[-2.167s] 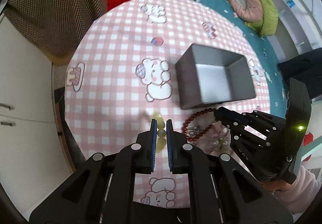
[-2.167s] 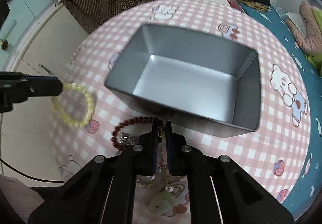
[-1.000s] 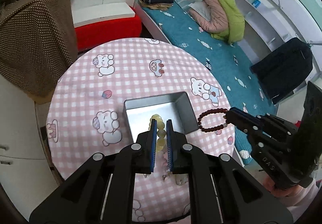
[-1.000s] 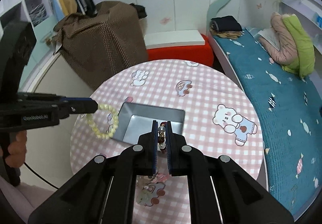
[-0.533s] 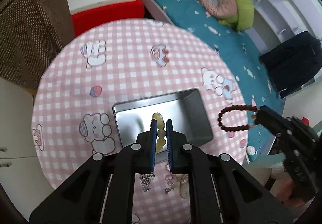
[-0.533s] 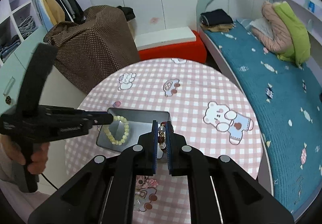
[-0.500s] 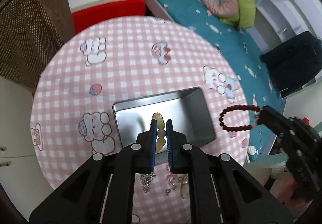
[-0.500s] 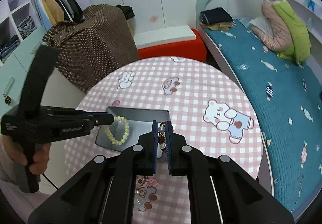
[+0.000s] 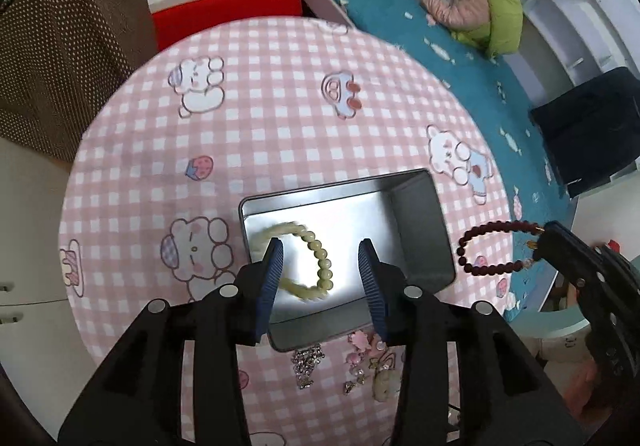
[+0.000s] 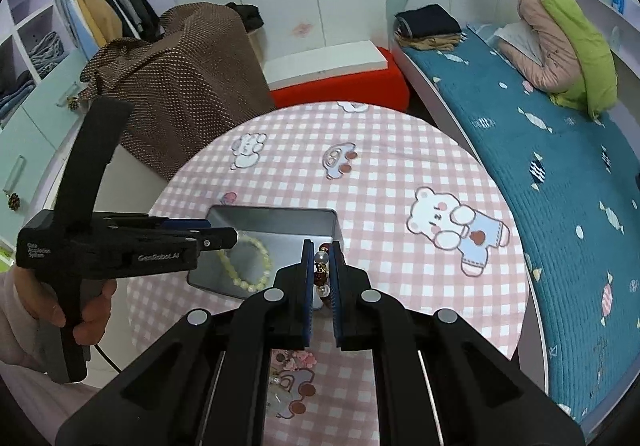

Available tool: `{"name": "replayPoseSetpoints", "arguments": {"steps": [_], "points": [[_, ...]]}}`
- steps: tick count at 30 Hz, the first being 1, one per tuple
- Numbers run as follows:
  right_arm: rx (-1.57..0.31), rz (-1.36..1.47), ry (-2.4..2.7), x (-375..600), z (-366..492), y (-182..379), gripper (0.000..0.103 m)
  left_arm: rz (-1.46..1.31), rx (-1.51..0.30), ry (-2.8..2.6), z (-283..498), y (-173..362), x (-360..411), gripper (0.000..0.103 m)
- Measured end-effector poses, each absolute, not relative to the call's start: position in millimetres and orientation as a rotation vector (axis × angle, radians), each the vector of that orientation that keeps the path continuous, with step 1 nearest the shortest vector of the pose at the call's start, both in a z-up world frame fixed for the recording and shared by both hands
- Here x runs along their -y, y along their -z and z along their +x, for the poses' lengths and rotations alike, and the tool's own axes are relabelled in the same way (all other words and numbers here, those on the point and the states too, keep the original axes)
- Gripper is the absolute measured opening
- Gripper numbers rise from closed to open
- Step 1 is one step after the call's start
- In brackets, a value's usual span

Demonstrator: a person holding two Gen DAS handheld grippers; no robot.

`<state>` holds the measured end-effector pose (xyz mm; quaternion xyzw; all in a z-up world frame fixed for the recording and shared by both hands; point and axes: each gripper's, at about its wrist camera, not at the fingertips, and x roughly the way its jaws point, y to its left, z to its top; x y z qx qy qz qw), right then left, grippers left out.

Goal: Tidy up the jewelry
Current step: 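Lower the yellow bracelet into the tray and open the left tool while the right releases the red bracelet, then withdraw both tools from the tray toward the remaining jewelry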

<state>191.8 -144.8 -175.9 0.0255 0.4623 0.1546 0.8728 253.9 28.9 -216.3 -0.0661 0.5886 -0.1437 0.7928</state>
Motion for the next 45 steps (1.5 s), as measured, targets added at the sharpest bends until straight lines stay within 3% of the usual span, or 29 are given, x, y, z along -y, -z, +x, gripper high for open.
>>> {"name": "replayPoseSetpoints", "arguments": {"steps": [11,22,23,26,45], "points": [[-0.975,0.015,-0.492,96.9,204.9,177.8,0.006,-0.118,-1.184,0.234,227.7,185.0,-54.5,0.040],[-1.069,0.033,-0.663,49.5,226.6,203.9,0.008,-0.162,-1.197,0.109,211.2,190.5,-95.7,0.040],[-1.093,0.022,-0.648,47.9,229.0,208.6,0.015,-0.162,-1.201,0.105,210.7,192.3,-96.7,0.040],[-1.104,-0.008,-0.597,50.2,230.5,210.9,0.051,-0.152,-1.206,0.102,209.1,194.7,-97.9,0.040],[-1.045,0.009,-0.488,75.6,201.6,189.5,0.052,-0.098,-1.169,0.197,198.8,183.6,-75.0,0.040]]}}
